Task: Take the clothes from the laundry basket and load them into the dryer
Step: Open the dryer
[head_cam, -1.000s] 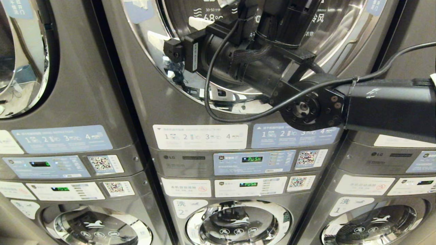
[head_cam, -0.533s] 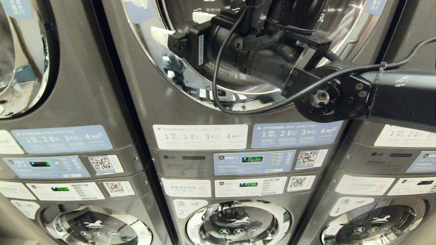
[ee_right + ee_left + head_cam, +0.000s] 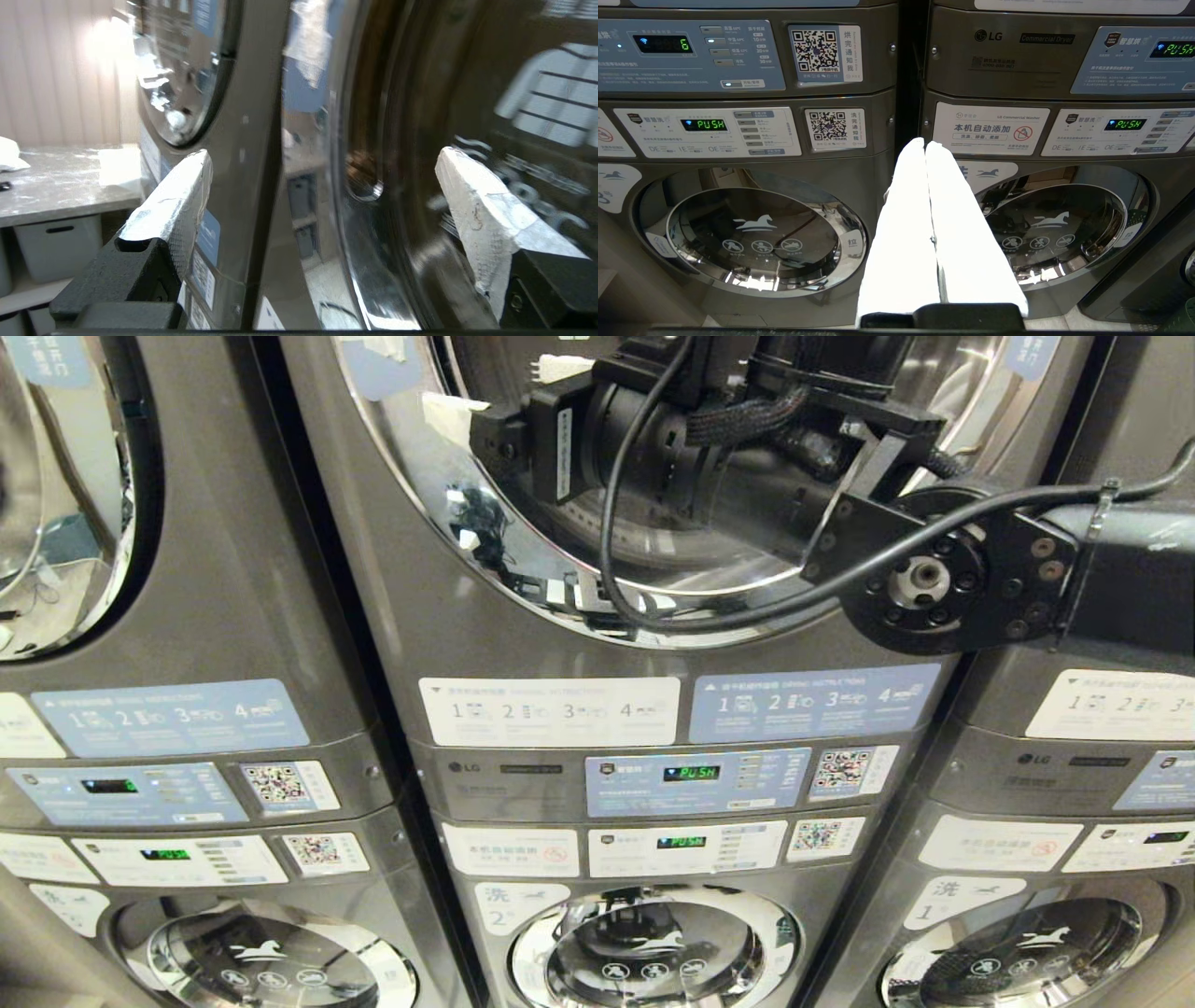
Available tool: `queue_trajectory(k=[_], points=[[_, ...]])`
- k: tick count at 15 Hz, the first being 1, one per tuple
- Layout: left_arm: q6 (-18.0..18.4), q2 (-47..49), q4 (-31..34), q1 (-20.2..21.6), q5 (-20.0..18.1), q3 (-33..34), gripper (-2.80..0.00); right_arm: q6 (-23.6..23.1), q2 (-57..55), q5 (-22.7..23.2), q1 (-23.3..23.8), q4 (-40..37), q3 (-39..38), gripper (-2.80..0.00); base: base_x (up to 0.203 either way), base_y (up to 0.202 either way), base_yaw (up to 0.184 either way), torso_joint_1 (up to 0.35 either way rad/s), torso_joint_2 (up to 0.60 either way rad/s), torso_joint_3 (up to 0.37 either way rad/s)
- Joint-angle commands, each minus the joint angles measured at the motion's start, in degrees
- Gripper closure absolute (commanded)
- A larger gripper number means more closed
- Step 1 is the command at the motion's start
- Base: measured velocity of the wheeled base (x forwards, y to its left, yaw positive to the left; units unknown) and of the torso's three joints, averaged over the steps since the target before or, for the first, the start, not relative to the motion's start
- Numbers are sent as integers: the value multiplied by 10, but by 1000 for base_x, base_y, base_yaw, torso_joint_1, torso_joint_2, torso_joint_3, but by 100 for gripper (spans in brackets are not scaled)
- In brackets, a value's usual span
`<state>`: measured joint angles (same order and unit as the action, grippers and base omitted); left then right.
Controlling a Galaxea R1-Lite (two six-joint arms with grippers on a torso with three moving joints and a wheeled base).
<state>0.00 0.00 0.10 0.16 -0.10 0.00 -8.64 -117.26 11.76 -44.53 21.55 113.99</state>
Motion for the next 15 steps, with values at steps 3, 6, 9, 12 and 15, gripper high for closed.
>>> queue_trajectory(k=[3,6,9,12,15], points=[[0,-1,0,0,0,0,0,6,74,-28,0,-120,-1,-280,0,0,0,0,0,0],[0,-1,0,0,0,0,0,6,111,-29,-7,-133,-1,-280,0,0,0,0,0,0],[0,-1,1,0,0,0,0,4,154,-29,-7,-176,-17,-280,0,0,0,0,0,0],[0,-1,0,0,0,0,0,4,185,-39,-6,-183,-50,-280,0,0,0,0,0,0],[-1,-1,0,0,0,0,0,3,197,-46,-6,-184,-51,-280,0,0,0,0,0,0]])
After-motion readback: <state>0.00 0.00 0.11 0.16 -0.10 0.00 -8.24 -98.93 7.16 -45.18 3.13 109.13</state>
